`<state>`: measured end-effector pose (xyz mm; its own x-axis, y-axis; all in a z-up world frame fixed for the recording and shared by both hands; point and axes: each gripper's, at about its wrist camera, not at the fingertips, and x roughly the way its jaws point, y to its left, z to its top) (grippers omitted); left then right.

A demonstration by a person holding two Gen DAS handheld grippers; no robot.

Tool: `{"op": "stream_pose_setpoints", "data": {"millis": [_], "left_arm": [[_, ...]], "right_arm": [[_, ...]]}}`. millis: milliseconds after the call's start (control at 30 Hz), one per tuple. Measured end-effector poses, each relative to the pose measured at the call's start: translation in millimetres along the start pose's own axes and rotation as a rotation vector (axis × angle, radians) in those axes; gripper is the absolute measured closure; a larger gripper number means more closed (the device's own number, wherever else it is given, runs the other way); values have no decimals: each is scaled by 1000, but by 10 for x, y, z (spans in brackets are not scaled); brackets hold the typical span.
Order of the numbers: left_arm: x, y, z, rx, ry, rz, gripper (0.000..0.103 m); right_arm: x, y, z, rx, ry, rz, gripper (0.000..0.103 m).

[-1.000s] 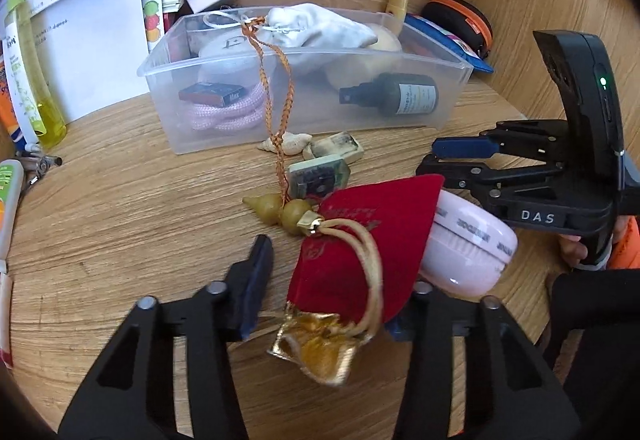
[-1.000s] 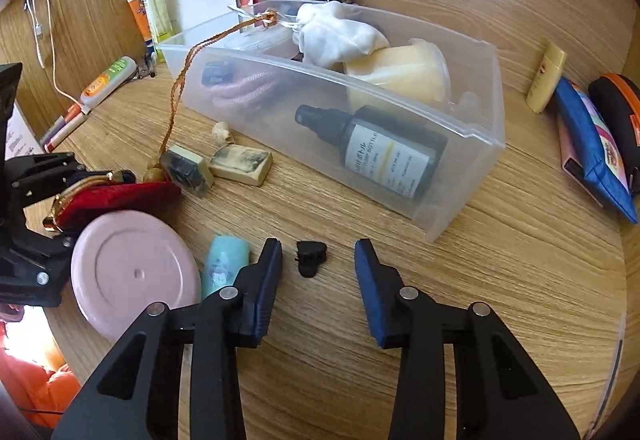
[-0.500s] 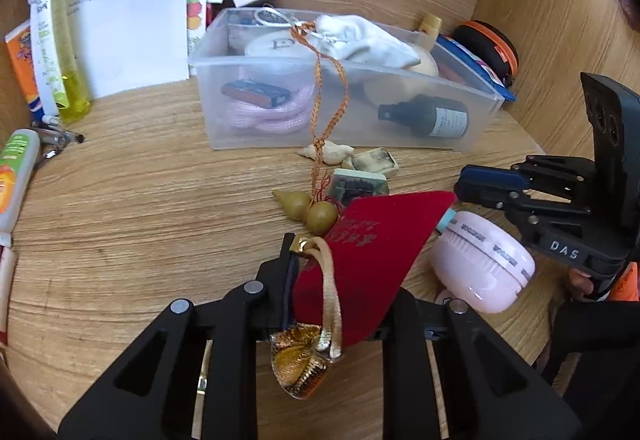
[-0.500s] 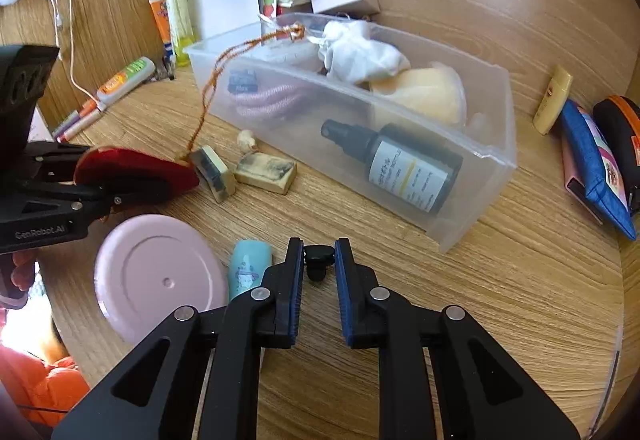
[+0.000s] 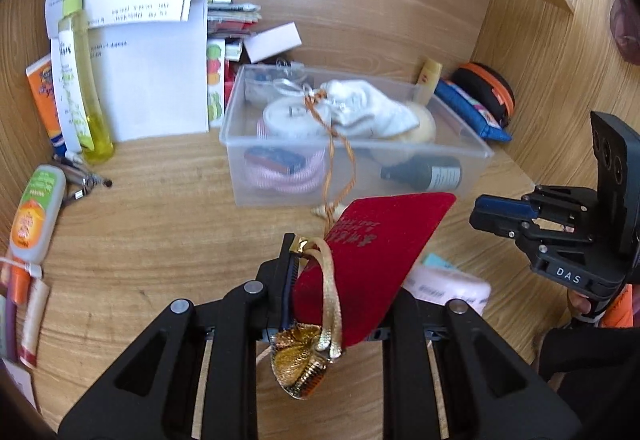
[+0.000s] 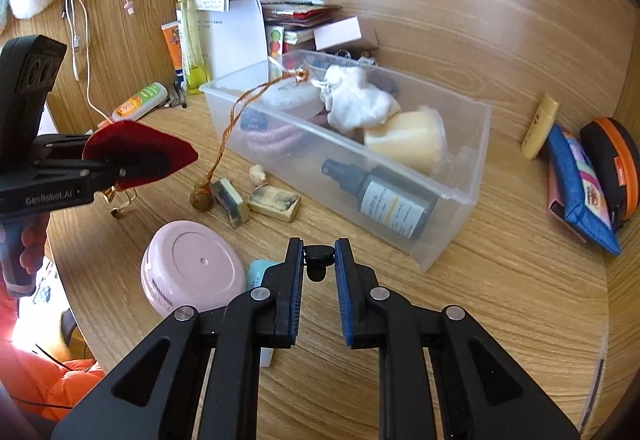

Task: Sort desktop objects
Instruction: 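Grasp the red velvet pouch with the left gripper while the right grasps the small black clip, then carry the red pouch and black clip over the clear bin and release both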

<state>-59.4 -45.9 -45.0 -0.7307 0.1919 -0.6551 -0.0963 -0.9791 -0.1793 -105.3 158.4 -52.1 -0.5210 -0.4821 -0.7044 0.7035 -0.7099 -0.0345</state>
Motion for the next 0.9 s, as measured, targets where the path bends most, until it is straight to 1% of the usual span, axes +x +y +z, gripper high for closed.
{"op": "stream_pose_setpoints", "data": {"millis": [167,433,533,600,900], "left_arm": [[-45,-5,171,20,-26,4,84],[25,-66,448,42,-58,-25,84],[93,-69,539,31,-50,-57,84],[136,-83,607,36,-50,-66,84],[279,-256,947,100,-59,-129,84]], "right_arm": [[-82,-38,53,-7,-22,-11,89],[-156,-73,166,-23,-48,-27,89],[-180,-102,212,-21,-60,-35,89],[-194,-145,247,-13,-73,-40,89],[-197,-367,387,25,-100,-57,89]]}}
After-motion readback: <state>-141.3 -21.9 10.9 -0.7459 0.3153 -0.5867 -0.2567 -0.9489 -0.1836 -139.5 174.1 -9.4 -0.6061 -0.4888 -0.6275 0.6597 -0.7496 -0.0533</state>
